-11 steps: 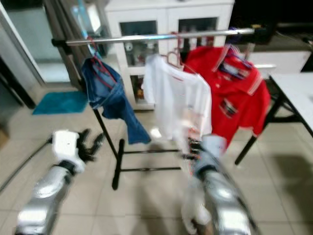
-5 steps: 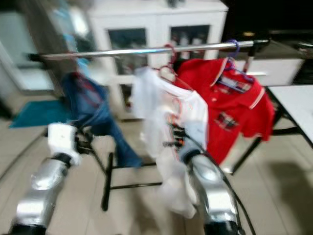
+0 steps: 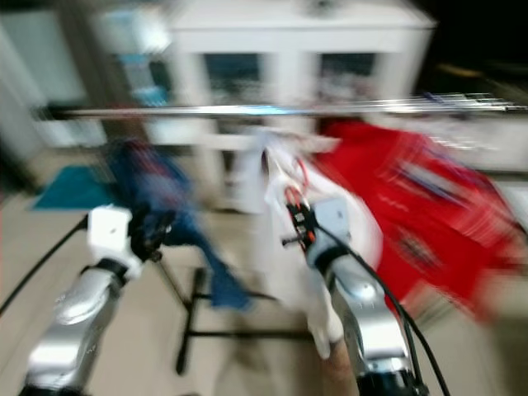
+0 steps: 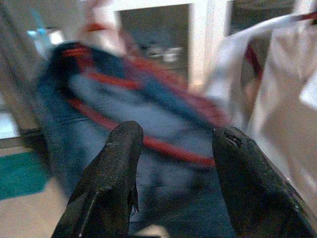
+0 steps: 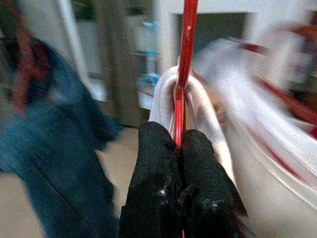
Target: Hang hanger
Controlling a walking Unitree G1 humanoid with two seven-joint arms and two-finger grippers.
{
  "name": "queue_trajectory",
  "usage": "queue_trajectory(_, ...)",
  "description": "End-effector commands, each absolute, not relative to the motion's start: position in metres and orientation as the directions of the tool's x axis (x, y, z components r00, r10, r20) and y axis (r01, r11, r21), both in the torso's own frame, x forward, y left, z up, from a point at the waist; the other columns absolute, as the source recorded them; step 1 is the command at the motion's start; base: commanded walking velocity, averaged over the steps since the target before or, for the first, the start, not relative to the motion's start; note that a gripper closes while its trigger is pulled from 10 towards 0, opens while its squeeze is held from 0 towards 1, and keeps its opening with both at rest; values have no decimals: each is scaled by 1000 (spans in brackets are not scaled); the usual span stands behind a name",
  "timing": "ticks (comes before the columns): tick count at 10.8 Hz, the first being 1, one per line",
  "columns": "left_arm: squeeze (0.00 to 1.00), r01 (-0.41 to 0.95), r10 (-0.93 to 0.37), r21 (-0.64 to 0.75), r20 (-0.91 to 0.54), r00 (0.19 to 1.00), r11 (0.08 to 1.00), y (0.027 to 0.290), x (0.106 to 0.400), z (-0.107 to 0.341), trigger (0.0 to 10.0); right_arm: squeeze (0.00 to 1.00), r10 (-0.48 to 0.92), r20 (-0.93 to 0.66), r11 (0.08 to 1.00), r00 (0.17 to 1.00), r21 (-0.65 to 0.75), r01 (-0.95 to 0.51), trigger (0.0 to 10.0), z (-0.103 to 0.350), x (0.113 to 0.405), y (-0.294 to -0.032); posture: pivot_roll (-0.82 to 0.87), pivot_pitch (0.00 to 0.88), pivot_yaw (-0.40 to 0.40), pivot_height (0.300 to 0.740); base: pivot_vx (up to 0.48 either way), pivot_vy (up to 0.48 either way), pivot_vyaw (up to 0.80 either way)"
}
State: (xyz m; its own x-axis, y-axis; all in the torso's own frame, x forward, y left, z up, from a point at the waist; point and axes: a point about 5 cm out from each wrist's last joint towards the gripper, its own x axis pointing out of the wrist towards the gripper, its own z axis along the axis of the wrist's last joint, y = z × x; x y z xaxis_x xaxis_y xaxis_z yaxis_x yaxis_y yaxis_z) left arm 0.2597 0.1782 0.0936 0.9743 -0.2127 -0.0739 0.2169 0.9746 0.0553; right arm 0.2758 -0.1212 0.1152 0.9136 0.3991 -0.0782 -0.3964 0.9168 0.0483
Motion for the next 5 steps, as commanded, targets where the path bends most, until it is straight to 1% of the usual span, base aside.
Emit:
queue_trajectory(1,0,259,-257,46,-44,965,965,170,260,102,10000,0,445,-13,895,895,17,-445,10000,134,275,-119,-68,0,57,740,439,0,0)
queue_trajectory(2,0,289,-289,29,-30,957,957,167,255,104,10000,0,517,-1,856,856,-28,-517,10000,141,269,-114,-66,0,60,740,356,0,0)
queue_trajectory(3,0,379,-379,31,2,925,925,160,245,112,10000,0,601,27,799,799,-50,-600,10000,157,261,-113,-57,0,57,740,0,0,0)
queue_trajectory(4,0,417,-417,29,9,909,909,158,241,117,10000,0,611,49,792,790,-51,-609,10000,168,263,-114,-47,0,52,740,0,0,0)
queue_trajectory(5,0,460,-460,39,-1,888,887,156,237,122,10000,0,585,53,811,809,-59,-582,10000,178,272,-115,-41,0,47,740,0,0,0)
